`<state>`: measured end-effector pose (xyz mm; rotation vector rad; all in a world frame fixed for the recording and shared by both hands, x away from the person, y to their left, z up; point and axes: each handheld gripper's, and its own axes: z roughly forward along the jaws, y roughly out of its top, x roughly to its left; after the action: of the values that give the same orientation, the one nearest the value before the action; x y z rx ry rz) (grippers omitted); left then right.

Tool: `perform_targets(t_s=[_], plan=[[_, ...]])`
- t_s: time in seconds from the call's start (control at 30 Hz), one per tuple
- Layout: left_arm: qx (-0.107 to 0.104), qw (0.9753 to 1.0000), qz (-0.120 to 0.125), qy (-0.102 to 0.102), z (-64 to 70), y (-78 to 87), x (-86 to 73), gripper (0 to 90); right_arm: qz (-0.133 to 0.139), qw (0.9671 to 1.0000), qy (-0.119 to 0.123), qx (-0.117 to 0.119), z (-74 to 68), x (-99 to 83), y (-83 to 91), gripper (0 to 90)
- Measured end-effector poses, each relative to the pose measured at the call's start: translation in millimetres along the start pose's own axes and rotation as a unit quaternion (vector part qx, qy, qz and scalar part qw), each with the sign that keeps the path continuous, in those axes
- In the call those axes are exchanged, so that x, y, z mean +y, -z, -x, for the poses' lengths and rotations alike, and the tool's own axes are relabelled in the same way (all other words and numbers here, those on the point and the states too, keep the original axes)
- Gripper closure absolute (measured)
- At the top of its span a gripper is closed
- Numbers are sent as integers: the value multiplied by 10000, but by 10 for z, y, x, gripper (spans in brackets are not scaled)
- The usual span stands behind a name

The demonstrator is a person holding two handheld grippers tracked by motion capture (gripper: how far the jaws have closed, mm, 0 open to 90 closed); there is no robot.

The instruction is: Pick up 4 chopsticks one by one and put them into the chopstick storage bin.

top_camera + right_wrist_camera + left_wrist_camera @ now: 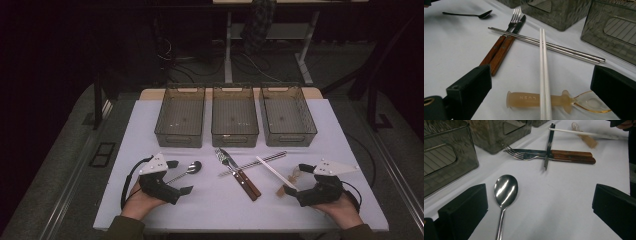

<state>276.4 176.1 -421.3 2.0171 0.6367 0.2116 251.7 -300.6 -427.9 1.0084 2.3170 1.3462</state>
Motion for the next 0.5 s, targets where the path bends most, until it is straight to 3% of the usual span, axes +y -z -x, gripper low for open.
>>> perform_targets(t_s=[0.5], plan=[[-37,10000,10,22,7,-4,3,0,11,9999,-106,53,29,23,48,34]])
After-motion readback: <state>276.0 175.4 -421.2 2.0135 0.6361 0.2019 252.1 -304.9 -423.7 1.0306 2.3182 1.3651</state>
